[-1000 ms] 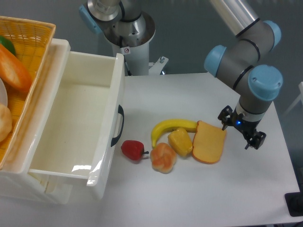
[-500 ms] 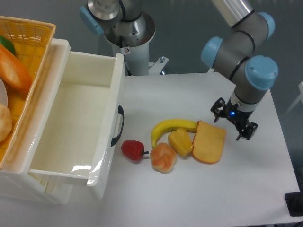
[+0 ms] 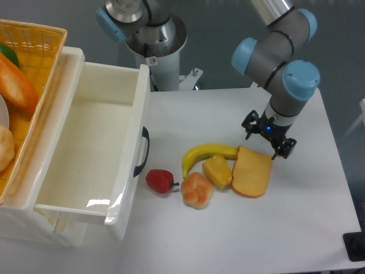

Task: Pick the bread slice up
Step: 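Move the open gripper over the bread slice and lower it, then lower the gripper around the bread slice edge and close it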

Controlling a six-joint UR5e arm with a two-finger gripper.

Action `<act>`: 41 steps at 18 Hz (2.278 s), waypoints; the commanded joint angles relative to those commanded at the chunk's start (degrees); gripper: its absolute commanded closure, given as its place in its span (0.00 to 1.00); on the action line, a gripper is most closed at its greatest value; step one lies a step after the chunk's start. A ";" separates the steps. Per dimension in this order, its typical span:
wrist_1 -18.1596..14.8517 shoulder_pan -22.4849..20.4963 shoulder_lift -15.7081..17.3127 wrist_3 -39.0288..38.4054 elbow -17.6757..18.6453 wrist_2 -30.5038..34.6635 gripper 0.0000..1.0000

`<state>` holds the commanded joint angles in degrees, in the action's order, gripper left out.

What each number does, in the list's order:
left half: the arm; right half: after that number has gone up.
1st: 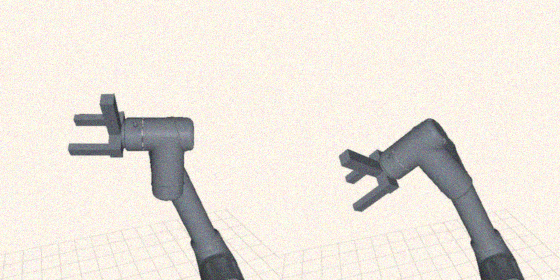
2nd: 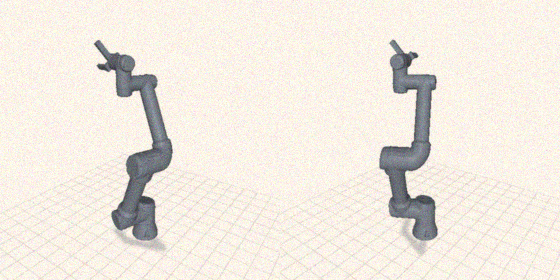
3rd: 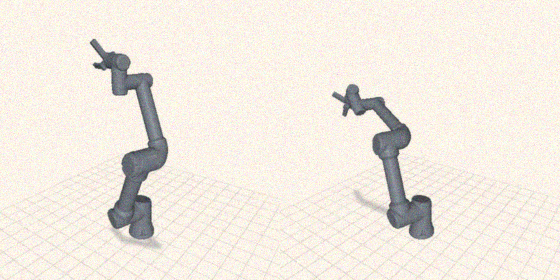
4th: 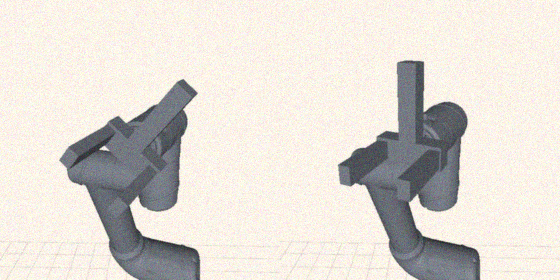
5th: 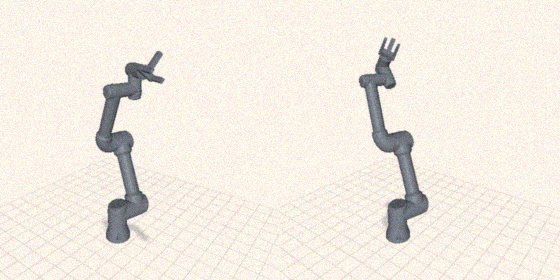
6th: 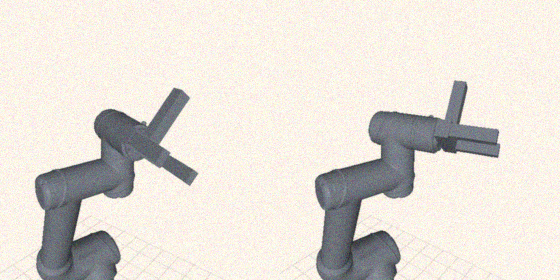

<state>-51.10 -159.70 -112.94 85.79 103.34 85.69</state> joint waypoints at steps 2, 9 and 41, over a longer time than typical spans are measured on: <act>1.00 0.00 0.09 -0.80 0.46 -0.17 0.00; 1.00 0.09 -0.35 -0.71 1.60 0.17 0.04; -0.23 3.60 -9.40 -13.54 -10.26 2.29 0.01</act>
<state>-51.33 -156.10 -122.34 72.25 93.08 87.98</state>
